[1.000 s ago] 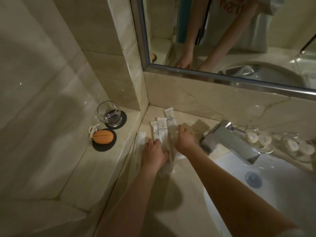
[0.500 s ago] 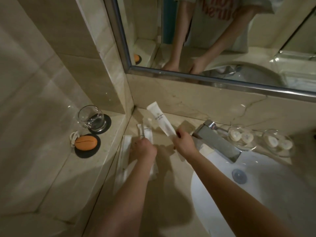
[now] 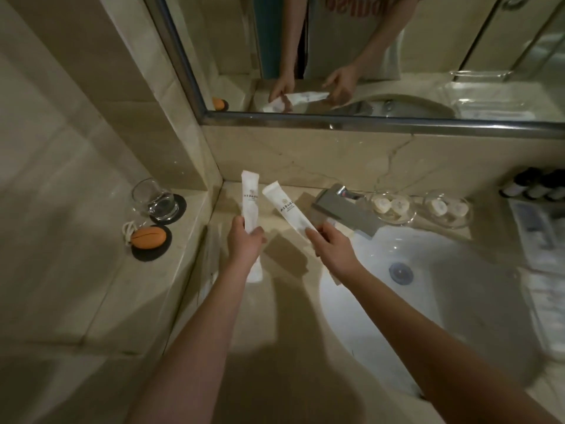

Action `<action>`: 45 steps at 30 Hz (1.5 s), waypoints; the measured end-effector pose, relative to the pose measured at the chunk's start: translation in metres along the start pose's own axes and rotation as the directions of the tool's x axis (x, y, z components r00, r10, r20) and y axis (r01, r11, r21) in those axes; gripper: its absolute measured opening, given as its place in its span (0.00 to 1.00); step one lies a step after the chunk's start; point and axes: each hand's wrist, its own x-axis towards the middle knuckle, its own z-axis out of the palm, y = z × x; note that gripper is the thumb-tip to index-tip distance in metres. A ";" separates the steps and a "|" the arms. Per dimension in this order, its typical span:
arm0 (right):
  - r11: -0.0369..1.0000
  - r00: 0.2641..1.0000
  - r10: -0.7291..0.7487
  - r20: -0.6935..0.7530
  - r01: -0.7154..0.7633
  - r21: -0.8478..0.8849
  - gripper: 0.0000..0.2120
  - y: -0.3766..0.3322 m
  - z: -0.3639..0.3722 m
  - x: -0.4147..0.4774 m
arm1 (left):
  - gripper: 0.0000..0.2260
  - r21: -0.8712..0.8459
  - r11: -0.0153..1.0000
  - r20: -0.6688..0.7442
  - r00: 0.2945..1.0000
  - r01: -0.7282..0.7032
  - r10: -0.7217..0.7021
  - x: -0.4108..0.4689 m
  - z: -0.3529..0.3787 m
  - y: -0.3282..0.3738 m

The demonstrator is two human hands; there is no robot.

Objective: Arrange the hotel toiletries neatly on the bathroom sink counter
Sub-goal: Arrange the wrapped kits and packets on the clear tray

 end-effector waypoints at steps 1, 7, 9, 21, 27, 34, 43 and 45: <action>1.000 1.000 -0.007 -0.010 0.008 0.015 0.15 0.005 -0.006 -0.008 | 0.11 -0.027 1.000 0.003 1.000 -0.008 0.008 -0.011 0.001 0.001; 0.999 0.995 -0.035 -0.095 0.031 -0.044 0.13 0.038 -0.054 -0.051 | 0.05 0.002 0.992 -0.007 0.992 -0.128 0.128 -0.068 0.018 -0.002; 0.999 0.993 -0.037 -0.115 0.035 -0.018 0.12 0.051 -0.074 -0.067 | 0.05 -0.019 0.989 0.006 0.990 -0.144 0.144 -0.086 0.028 0.001; 0.923 0.974 -0.200 -0.107 0.151 -0.353 0.10 0.132 -0.206 -0.155 | 0.04 -0.034 0.973 0.408 0.886 -0.228 0.222 -0.182 0.128 0.040; 0.836 0.972 -0.201 -0.123 0.105 -0.538 0.09 0.164 -0.266 -0.176 | 0.05 0.072 0.971 0.531 0.833 -0.230 0.158 -0.217 0.188 0.038; 0.811 0.938 -0.217 -0.269 0.020 -0.584 0.20 0.180 -0.287 -0.180 | 0.11 0.021 0.963 0.521 0.825 -0.270 0.220 -0.270 0.257 0.043; 0.846 0.928 -0.078 -0.365 -0.132 -0.517 0.09 0.231 -0.340 -0.212 | 0.05 0.037 0.974 0.577 0.801 -0.224 0.162 -0.295 0.294 0.047; 0.812 0.947 -0.016 -0.321 -0.176 -0.557 0.07 0.251 -0.359 -0.220 | 0.05 0.055 0.972 0.583 0.798 -0.227 0.153 -0.293 0.299 0.044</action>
